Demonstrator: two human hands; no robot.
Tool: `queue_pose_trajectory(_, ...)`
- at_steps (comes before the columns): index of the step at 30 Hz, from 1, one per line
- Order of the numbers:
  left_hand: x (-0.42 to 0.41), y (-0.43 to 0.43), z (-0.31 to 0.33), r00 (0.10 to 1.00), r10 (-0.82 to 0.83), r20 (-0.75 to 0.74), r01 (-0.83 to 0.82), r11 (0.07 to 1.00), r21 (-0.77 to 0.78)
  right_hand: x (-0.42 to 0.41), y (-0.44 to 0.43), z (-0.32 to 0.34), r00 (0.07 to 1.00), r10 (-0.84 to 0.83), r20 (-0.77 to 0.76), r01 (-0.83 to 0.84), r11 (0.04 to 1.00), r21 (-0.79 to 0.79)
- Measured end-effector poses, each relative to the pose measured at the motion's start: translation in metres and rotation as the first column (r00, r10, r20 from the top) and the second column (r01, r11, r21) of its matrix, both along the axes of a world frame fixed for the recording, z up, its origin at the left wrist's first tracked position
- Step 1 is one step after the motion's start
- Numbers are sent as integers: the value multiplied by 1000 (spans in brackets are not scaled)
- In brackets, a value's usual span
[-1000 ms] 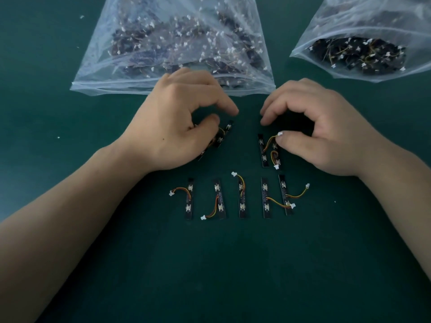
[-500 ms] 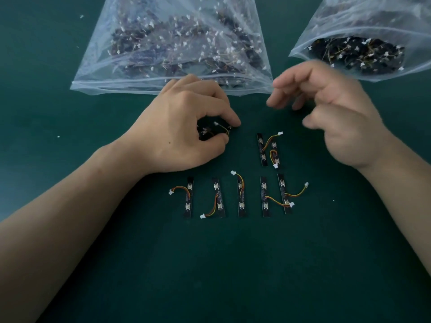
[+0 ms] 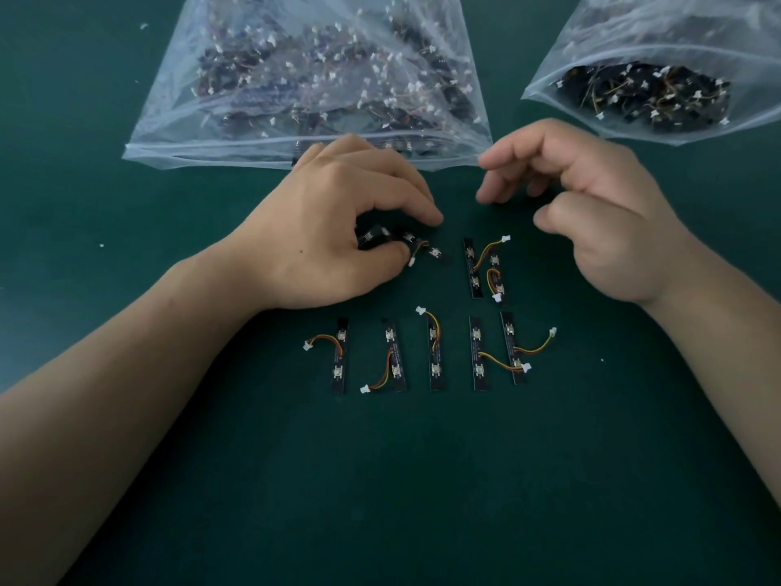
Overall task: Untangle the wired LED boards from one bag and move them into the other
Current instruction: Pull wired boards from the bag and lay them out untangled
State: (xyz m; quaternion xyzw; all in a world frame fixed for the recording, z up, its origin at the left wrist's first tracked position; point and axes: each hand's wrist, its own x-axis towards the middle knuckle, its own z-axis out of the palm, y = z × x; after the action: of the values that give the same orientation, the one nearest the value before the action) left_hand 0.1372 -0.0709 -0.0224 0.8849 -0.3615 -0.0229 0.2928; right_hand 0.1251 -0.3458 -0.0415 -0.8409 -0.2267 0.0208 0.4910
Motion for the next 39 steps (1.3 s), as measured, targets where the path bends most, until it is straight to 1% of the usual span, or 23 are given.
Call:
queue_pose_trajectory(4, 1, 1, -2, 999, 30, 16, -29, 999, -27, 0, 0, 1, 1000, -3, -2, 3, 1000, 5)
queue_pose_trajectory(8, 2, -1, -7, 998, 20, 68, -17, 999, -40, 0, 0, 0, 1000, -4, -1, 4, 1000, 13)
queue_pose_trajectory(15, 3, 3, -7, 998, -46, 46, 48, 998, -45, 0, 1, -1, 1000, -6, -3, 7, 1000, 24)
queue_pose_trajectory(22, 4, -1, -11, 997, 34, 70, -29, 998, -63, 0, 2, 0, 1000, -8, 1, 8, 1000, 24)
queue_pose_trajectory(30, 5, 1, -12, 996, -19, 83, 23, 998, -58, -2, 2, 2, 1000, -23, 2, 23, 1000, 20)
queue_pose_trajectory(34, 7, 2, -11, 997, 44, 70, -37, 994, -108, -2, 3, 2, 1000, -23, 4, 23, 1000, 17)
queue_pose_trajectory(39, 4, 1, -12, 996, 29, 79, -27, 999, -28, -3, 2, 3, 1000, -12, 5, 11, 1000, 13)
